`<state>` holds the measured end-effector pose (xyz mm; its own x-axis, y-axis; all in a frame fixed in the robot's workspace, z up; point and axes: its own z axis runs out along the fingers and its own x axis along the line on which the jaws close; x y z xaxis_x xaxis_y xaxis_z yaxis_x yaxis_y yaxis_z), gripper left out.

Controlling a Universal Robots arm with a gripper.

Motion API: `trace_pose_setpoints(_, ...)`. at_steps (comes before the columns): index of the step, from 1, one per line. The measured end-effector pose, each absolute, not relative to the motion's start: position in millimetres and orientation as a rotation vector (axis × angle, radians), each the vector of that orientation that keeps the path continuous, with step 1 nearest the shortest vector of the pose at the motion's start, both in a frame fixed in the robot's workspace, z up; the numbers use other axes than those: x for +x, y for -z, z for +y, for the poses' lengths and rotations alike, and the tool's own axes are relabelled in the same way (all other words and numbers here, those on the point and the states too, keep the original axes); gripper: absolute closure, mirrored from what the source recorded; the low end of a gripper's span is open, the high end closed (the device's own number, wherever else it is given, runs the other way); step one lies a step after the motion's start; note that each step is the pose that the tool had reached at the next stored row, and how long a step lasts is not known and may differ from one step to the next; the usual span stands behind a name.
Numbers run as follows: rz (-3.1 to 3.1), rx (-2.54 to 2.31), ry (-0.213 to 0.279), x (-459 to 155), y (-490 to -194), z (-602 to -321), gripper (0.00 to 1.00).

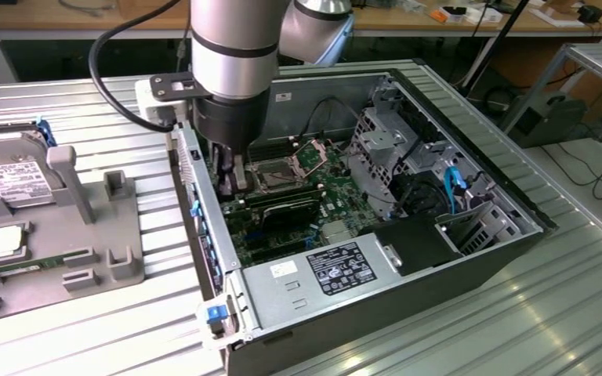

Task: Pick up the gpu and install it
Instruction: 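Press down on the gpu until it lock into place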

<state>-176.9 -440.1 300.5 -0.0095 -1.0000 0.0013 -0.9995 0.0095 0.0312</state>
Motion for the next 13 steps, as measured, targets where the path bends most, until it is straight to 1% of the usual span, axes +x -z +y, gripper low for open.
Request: trace_pose_setpoints(13,-2.215,2.195,0.033,-181.5,-300.5,-440.8,0.89)
